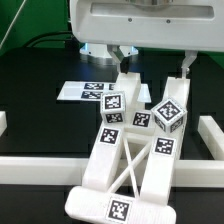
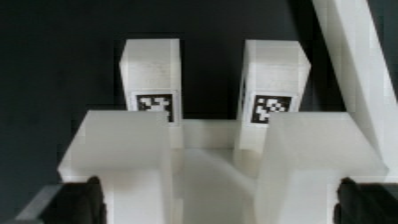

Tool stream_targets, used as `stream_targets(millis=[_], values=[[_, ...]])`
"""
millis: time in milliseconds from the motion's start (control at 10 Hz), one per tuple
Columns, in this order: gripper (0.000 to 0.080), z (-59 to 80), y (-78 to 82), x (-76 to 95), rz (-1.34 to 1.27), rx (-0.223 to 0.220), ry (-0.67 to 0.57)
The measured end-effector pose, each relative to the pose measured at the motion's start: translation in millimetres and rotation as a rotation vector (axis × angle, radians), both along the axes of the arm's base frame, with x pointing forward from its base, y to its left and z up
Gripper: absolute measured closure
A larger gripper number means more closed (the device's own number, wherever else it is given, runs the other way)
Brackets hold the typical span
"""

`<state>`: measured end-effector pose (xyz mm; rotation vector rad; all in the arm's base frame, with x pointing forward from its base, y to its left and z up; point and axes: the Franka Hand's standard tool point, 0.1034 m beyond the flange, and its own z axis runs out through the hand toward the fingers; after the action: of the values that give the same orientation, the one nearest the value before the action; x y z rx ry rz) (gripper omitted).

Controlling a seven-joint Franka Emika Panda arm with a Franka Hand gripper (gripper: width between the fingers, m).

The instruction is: Assemble chair

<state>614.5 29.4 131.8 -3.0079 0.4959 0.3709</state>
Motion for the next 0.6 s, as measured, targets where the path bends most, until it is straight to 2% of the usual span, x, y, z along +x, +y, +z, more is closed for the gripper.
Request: stream_targets(millis=[300, 600], values=[[0.0151, -8.8, 1.2, -1.8, -0.001, -0.006, -0.02], [0.0151, -20.1, 5.9, -10.6, 0.0, -0.01, -0.033]])
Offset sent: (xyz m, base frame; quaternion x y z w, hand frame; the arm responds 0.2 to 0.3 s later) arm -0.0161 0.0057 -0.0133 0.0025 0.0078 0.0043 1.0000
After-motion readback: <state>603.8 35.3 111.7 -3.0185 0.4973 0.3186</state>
